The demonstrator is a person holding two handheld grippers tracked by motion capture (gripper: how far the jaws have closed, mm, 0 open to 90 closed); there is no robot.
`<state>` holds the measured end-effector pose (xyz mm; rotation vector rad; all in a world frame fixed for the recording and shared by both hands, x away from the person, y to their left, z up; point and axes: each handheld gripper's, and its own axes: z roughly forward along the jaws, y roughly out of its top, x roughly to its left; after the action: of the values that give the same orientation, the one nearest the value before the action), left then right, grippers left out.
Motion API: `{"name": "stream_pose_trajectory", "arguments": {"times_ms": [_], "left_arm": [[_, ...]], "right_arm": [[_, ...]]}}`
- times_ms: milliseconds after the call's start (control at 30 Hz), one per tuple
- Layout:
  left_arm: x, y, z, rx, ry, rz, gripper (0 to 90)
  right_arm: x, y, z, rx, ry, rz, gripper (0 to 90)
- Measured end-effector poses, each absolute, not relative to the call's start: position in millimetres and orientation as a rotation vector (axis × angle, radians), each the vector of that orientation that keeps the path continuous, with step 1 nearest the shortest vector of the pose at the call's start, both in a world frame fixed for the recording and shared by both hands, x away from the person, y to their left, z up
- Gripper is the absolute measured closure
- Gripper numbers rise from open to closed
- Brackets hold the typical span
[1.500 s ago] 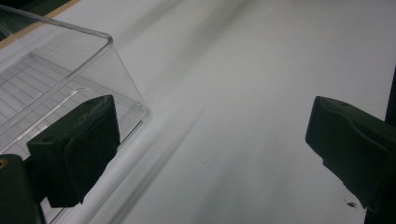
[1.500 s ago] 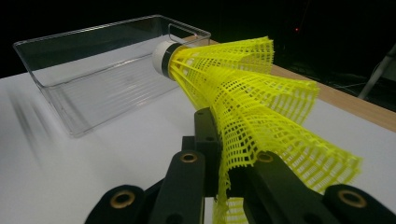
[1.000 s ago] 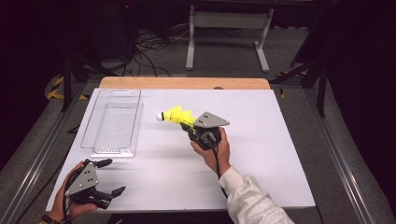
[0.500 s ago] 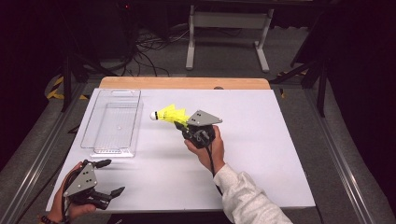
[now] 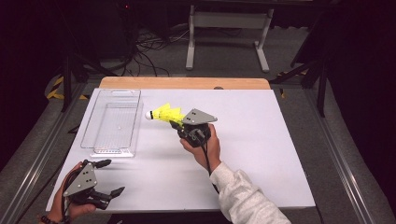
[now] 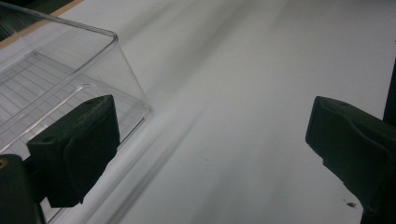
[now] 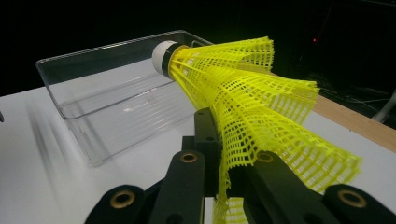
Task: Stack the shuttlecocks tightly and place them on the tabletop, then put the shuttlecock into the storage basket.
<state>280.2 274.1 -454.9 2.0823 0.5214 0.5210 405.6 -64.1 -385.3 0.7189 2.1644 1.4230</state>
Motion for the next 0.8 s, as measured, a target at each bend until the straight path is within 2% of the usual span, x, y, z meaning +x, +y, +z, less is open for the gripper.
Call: {"name": "stream_pose_trajectory", "arguments": {"times_ms": [800], "left_arm": [[279, 274, -454, 2.08, 0.519, 0.529, 3.9]], "right_arm": [[406, -29, -381, 0.61, 2.248, 1.378, 88.2]]}}
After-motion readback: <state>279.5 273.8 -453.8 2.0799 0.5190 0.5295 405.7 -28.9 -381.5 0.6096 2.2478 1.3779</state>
